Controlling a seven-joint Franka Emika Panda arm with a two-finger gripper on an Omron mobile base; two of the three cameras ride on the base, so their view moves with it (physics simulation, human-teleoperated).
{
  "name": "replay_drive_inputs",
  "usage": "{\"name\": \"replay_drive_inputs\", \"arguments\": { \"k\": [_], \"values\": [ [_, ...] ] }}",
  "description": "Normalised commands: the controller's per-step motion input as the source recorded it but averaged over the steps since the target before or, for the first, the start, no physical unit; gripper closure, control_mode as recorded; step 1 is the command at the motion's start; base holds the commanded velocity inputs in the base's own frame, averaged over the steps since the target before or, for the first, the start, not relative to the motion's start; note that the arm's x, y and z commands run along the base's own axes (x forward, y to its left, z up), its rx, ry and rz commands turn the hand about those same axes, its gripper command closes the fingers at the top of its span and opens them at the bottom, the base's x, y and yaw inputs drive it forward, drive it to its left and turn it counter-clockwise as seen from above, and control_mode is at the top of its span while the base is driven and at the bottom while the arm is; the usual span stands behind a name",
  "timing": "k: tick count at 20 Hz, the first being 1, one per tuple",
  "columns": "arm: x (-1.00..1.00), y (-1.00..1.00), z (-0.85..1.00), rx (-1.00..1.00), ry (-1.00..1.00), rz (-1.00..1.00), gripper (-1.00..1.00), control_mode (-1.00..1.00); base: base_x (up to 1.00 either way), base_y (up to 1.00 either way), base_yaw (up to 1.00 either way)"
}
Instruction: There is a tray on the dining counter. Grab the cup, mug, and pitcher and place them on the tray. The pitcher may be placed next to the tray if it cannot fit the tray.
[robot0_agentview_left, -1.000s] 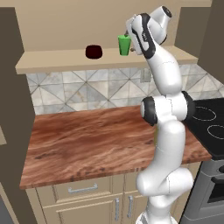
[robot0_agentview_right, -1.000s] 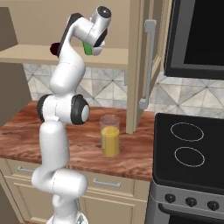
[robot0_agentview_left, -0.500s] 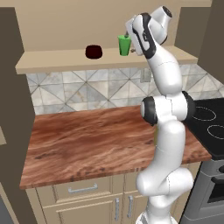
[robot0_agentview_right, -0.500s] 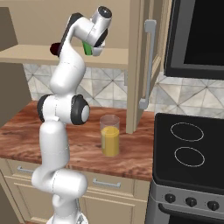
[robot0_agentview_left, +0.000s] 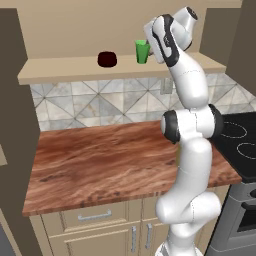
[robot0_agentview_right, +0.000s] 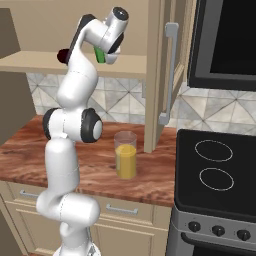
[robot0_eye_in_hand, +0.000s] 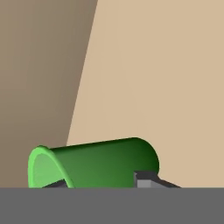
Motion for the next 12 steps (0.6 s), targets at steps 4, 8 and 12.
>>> {"name": "replay_drive_inputs", "arguments": {
  "k": [4, 8, 12],
  "values": [
    [-0.03, 0.00, -0.09, 0.01, -0.05, 0.00, 1.00, -1.00, 0.00, 0.00, 0.00],
    [-0.17, 0.00, -0.06, 0.05, -0.11, -0.04, 1.00, -1.00, 0.00, 0.00, 0.00],
    [-0.24, -0.01, -0.02, 0.06, -0.13, -0.10, 1.00, -1.00, 0.00, 0.00, 0.00]
  ]
}}
